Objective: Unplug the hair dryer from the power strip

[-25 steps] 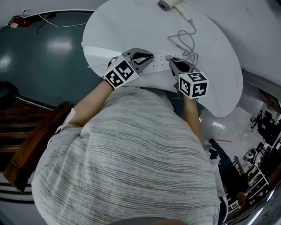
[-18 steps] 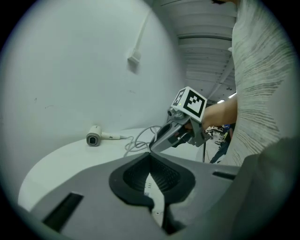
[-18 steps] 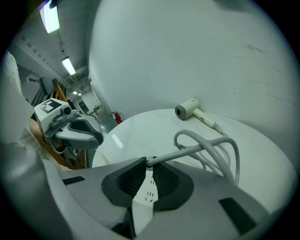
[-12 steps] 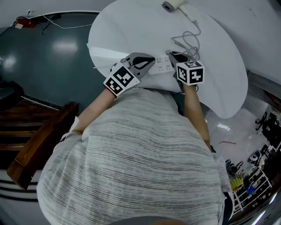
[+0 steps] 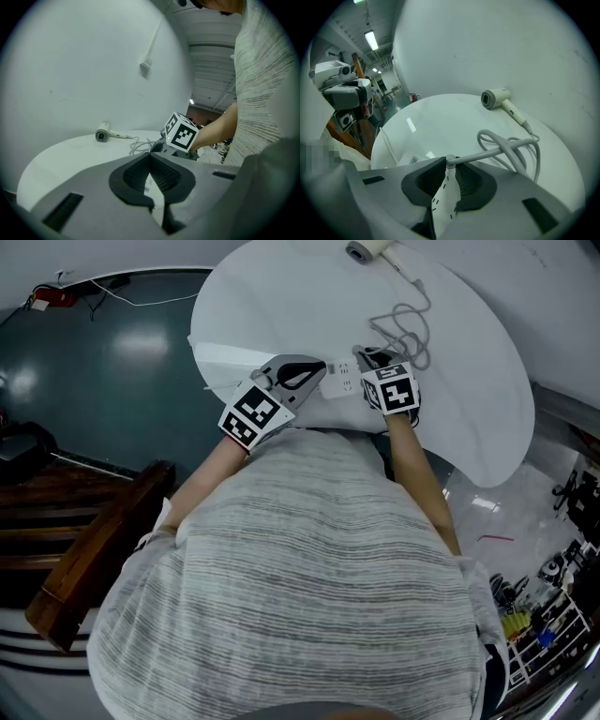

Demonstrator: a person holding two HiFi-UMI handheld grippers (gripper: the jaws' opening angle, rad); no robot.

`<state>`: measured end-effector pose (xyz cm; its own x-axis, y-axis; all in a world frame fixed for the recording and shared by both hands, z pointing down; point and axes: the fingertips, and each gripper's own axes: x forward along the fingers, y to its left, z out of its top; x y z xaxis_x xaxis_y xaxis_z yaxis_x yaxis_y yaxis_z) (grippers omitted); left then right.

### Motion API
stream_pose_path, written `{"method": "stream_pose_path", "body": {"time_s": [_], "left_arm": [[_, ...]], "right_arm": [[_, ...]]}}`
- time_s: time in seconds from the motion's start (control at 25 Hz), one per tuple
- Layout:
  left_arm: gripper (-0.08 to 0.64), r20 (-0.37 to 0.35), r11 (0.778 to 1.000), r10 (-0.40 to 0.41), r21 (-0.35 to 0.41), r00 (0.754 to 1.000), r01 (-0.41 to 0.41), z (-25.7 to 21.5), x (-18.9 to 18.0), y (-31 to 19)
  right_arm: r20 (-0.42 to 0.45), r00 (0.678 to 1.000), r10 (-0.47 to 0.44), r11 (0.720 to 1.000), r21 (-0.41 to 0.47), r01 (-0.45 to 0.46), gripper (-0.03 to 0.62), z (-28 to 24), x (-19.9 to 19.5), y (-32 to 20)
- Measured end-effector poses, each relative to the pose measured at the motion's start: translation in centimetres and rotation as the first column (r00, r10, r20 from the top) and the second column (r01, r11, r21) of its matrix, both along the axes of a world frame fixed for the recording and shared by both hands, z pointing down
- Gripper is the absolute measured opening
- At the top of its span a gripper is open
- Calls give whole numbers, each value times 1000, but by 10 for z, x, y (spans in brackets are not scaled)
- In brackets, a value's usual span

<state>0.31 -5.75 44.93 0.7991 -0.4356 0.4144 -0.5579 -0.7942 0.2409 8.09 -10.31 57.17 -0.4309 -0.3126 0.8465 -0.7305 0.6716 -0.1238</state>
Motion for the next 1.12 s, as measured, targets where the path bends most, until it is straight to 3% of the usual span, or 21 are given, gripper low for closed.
{"method": "stream_pose_path", "body": {"time_s": [0.16,0.28,0.44,0.6,0.84,1.12], "left_arm": [[6,-19,1000,6,3,1000,-6,-3,1,-2],[6,-31,1000,15,3,999,-15,-6,5,-5],[6,-48,1000,30,2,998,-29,-10,12,-6],[6,-77,999,42,-8,996,-42,-17,18,-5],[6,-112,997,83,13,990,-82,-38,26,1],[6,-154,995,101,36,983,-97,-60,36,7]], "right_arm": [[42,998,55,998,-5,-55,113,-7,2,5],[109,985,130,991,-35,-127,119,-18,8,13],[193,959,209,978,-60,-201,120,-35,20,30],[290,923,254,966,-21,-259,118,-67,31,41],[474,850,228,953,71,-295,117,-128,28,50],[511,854,97,948,213,-235,36,-166,28,67]]}}
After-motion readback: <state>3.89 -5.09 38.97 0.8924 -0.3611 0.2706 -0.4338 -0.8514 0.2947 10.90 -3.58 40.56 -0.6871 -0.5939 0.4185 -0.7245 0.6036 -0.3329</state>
